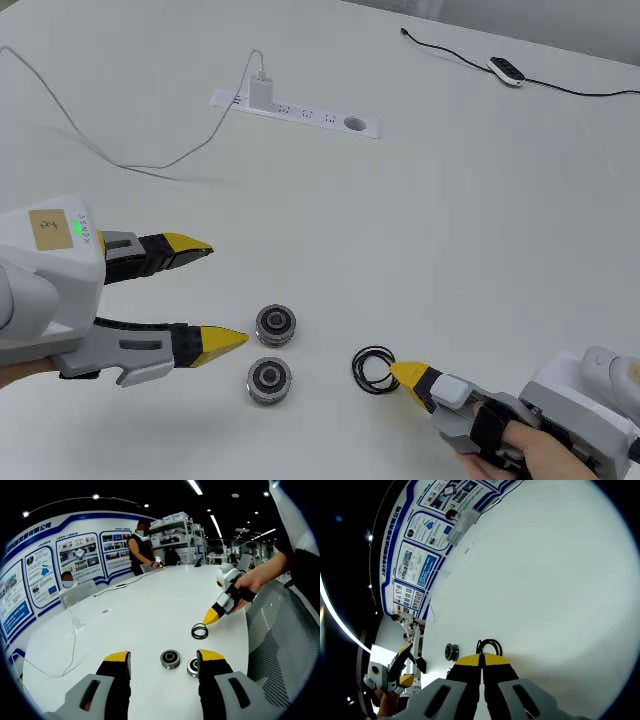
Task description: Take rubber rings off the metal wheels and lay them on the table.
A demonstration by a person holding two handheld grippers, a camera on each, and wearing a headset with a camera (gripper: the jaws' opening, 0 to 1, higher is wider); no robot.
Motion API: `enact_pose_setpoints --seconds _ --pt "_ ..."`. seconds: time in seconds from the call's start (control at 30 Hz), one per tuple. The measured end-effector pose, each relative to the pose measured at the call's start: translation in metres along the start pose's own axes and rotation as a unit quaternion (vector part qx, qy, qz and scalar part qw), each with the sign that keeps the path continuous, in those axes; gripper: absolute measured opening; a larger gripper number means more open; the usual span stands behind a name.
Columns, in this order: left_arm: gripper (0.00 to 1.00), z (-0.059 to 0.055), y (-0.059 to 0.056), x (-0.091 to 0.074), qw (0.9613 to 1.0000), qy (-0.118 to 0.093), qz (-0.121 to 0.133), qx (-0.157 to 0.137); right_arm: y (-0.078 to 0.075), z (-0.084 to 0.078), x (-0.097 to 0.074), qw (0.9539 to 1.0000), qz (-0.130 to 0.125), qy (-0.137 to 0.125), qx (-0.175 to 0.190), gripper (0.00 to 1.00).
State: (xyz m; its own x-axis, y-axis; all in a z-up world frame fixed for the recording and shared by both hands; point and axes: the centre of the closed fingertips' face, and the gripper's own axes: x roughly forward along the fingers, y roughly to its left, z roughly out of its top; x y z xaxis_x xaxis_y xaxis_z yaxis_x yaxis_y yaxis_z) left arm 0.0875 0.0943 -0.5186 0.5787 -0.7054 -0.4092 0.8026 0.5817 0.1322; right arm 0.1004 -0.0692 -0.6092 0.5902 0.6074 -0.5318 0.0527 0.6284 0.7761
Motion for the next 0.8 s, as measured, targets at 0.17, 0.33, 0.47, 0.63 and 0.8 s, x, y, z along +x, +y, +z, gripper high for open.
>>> enact_pose_setpoints --seconds 0.17,0.33,0.47,0.63,0.8 --pt "0.55 -0.001 -0.004 -0.003 1.0000 0.001 0.001 -0.002 -0.010 -0.001 -0.003 0.9997 -0.024 -0.002 0.006 0.02" --pt "0.55 -0.001 -0.007 -0.007 1.0000 0.001 0.005 -0.003 -0.012 -0.002 -0.004 0.9995 -0.029 -0.004 0.010 0.09" --pt "0.55 -0.001 -0.008 -0.010 0.9999 0.000 0.008 -0.009 -0.013 -0.001 -0.006 0.9993 -0.036 -0.005 -0.003 0.11" --pt "0.55 -0.003 -0.007 -0.016 0.9998 0.003 0.015 -0.014 -0.009 0.003 -0.010 0.9984 -0.034 -0.015 -0.043 0.15" --pt "0.56 -0.003 -0.001 -0.028 0.9987 -0.003 0.033 -0.039 0.002 0.006 -0.014 0.9944 -0.008 -0.020 -0.103 0.19"
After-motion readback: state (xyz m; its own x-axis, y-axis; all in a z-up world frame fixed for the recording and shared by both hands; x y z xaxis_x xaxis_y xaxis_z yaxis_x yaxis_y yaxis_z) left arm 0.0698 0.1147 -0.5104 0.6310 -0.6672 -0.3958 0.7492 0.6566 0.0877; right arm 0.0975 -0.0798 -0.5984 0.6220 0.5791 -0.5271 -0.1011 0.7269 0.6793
